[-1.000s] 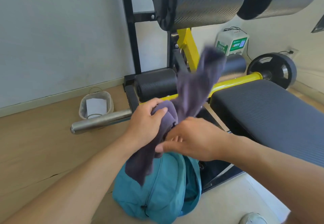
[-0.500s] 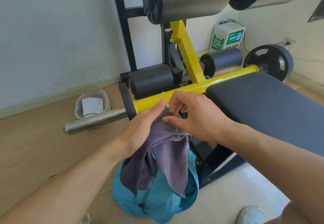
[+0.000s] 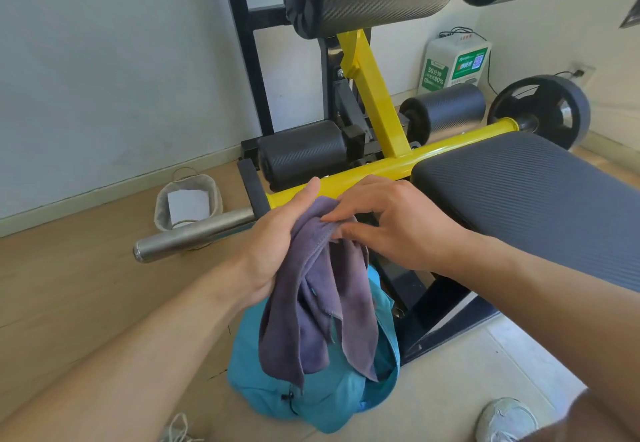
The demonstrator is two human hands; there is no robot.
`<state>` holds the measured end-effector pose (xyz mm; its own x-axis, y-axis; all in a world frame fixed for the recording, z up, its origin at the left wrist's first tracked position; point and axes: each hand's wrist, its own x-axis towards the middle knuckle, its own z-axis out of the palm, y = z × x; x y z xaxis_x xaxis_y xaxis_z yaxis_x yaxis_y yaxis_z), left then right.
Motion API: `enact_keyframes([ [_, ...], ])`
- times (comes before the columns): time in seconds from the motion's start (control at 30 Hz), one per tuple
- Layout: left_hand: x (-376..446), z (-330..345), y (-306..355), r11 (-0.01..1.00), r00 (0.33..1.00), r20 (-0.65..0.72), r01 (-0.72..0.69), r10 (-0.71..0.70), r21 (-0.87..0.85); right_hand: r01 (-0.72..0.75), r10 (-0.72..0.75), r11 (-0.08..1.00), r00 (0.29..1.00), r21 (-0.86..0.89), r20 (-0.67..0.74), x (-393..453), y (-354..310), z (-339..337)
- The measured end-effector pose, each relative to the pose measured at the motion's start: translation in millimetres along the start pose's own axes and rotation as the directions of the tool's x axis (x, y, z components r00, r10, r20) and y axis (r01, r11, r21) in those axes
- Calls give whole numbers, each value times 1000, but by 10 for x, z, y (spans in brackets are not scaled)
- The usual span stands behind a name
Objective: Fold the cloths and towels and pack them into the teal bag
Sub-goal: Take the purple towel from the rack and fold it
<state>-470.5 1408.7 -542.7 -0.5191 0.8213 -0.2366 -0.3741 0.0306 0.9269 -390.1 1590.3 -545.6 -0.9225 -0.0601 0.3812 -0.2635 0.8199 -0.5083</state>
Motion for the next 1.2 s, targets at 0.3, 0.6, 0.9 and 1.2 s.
enact_keyframes([
  [0.3, -26, -108, -82, 577, 948, -167, -21, 271, 816, -276, 236, 920, 957, 279, 166, 5, -21, 5],
  [0.6, -4, -130, -108, 483, 810, -141, -192, 570, 854, -320, 299, 900, 947, 296, 113, 17, -70, 27],
  [0.9, 9, -216, -80, 337, 806, -255, 73, 535, 939, -378, 322, 869, 922, 319, 216, 41, -150, 46],
  [1.2, 43, -477, 53, 308, 673, -422, 290, 607, 906, -761, 536, 621, 588, 190, 605, -66, 46, -162],
])
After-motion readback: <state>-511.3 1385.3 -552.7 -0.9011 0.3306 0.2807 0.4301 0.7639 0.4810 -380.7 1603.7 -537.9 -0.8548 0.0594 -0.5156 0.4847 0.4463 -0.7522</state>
